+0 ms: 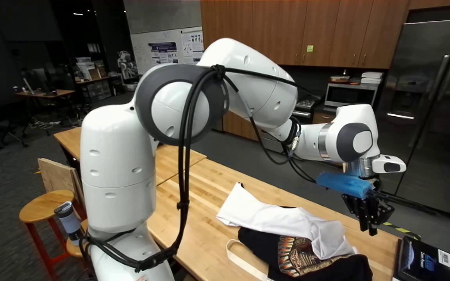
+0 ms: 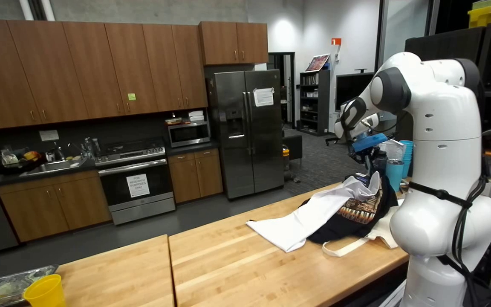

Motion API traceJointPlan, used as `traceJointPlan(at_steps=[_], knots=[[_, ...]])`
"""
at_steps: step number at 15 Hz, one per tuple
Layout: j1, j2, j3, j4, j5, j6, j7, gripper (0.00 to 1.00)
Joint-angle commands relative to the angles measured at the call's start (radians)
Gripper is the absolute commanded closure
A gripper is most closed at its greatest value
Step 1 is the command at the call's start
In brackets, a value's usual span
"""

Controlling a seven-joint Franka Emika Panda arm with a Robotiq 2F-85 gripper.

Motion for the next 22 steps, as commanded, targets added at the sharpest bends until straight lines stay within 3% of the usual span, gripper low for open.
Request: traceJointPlan(at_steps=[1, 3, 5, 10, 12, 16, 18, 22], knots=[[-0.003, 0.003, 0.003, 0.006, 0.002, -0.004, -0.002, 0.49], [-0.02, 0.035, 0.007, 0.055, 0.06, -0.033, -0.064, 0.45], [-0.035, 0.057, 0.012, 0.097, 0.138, -0.101, -0.152, 0.32], [-0.091, 0.086, -0.042, 0.208, 0.04, -0.379, -0.295, 0.01], [-0.12, 0.075, -0.062, 0.23, 0.022, -0.44, -0.294, 0.0], [-0.158, 0.008, -0.073, 0.124, 0.126, -0.405, -0.203, 0.0], [-0.153, -0.046, -0.069, 0.009, 0.179, -0.347, -0.159, 0.0], [-0.116, -0.141, -0.067, -0.242, 0.159, -0.172, -0.014, 0.0]])
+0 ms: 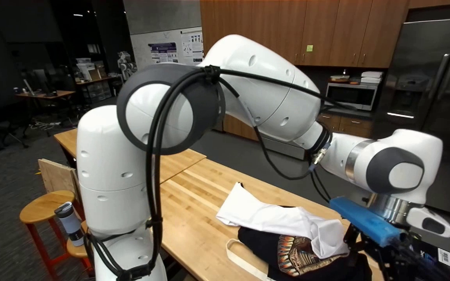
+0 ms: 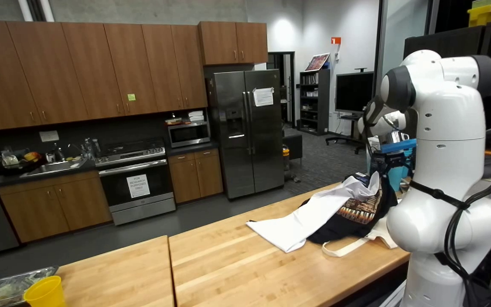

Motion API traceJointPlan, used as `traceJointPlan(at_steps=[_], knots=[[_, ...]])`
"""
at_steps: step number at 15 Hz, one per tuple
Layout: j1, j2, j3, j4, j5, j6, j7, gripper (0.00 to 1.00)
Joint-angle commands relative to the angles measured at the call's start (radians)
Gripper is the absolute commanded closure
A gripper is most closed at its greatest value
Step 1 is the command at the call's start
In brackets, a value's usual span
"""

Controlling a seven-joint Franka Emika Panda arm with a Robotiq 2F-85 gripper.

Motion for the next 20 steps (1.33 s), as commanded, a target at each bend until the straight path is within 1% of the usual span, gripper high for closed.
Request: traceJointPlan(at_steps=[1, 2, 4, 5, 6, 8, 10, 12, 15, 17, 20], knots=[[0.033, -0.138, 0.0, -0.243, -0.023, 0.135, 0.177, 0.0], [0.038, -0.161, 0.001, -0.289, -0.015, 0.16, 0.218, 0.0], [0.044, -0.206, 0.002, -0.379, -0.049, 0.253, 0.298, 0.0], [0.043, -0.233, 0.003, -0.422, -0.088, 0.327, 0.328, 0.0], [0.042, -0.258, 0.008, -0.461, -0.14, 0.401, 0.356, 0.0], [0.028, -0.301, 0.02, -0.497, -0.298, 0.466, 0.405, 0.0], [0.004, -0.359, 0.042, -0.515, -0.448, 0.501, 0.471, 0.0], [-0.029, -0.436, 0.055, -0.543, -0.534, 0.558, 0.522, 0.0], [-0.081, -0.49, 0.065, -0.57, -0.583, 0.671, 0.614, 0.0], [-0.12, -0.491, 0.066, -0.586, -0.56, 0.728, 0.691, 0.0], [-0.191, -0.47, 0.089, -0.613, -0.538, 0.778, 0.824, 0.0]])
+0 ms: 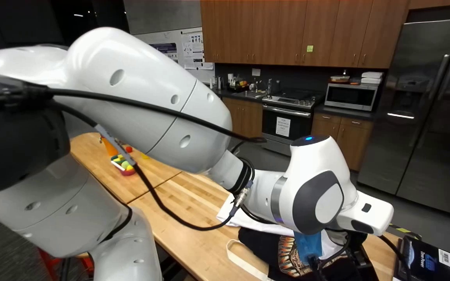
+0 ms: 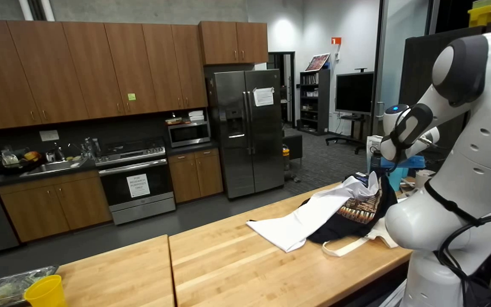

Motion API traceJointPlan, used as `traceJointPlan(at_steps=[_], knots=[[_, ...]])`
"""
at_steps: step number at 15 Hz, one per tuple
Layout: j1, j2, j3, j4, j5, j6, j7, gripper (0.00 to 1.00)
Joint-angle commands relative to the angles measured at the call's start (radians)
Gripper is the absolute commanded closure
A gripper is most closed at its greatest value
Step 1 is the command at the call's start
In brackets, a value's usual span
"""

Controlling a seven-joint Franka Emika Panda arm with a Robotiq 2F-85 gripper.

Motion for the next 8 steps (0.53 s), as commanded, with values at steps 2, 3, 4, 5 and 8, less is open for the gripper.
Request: traceJointPlan(at_steps=[2, 3, 4, 5, 8], knots=[[-0.101, 0.027, 0.048, -0.051, 0.026, 0.081, 0.2, 0.0], [-0.122, 0.037, 0.063, -0.053, 0.011, 0.094, 0.248, 0.0], [-0.127, 0.048, 0.07, -0.053, 0.025, 0.107, 0.276, 0.0], [-0.145, 0.058, 0.086, -0.05, 0.008, 0.125, 0.319, 0.0], [-0.156, 0.065, 0.111, -0.025, -0.038, 0.172, 0.449, 0.0]])
